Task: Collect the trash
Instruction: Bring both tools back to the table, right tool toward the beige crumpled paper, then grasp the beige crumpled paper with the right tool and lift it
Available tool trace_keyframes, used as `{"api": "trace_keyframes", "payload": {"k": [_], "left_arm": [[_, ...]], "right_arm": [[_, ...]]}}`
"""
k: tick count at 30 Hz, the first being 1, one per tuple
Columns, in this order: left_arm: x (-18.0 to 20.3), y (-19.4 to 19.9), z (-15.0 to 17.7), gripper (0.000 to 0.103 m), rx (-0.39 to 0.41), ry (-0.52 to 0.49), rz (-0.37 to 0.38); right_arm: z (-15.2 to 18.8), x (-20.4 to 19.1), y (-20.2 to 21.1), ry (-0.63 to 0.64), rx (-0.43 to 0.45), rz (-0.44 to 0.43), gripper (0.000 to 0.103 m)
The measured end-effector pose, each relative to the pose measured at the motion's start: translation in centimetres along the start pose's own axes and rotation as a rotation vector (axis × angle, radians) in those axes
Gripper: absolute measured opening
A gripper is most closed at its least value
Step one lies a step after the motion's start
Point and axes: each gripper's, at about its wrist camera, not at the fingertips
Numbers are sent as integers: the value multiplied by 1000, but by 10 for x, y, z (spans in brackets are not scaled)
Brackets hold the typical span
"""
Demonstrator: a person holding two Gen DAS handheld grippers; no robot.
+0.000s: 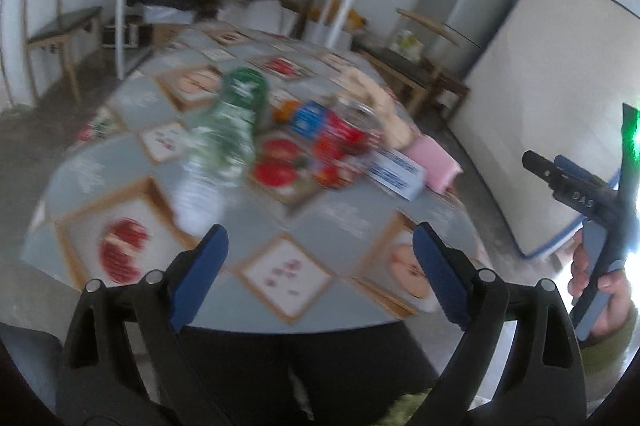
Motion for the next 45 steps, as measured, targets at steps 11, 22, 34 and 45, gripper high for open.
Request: {"api": "trace_keyframes", "payload": {"k": [11,22,34,45], "left_arm": [[-30,-4,-13,94,45,35,94],[-19,-18,-14,94,71,-62,125],[1,-28,-20,94,109,-194,136],[39,-29,-19,94,148,-327,179]], "right_arm": [[-80,-31,-136,-111,-305,-413,96],[-69,-31,-270,-297,-604,-389,94],[-73,-7,-259,-419,-537,-414,18],[-86,28,-205,-489,-351,-490,5]]}}
Point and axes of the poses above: each gripper's, at about its wrist camera, not at the fingertips, and y roughly against the way its jaws point, x to its right, z to its underside, and after that the axes turned 3 degrees about -y, right-handed
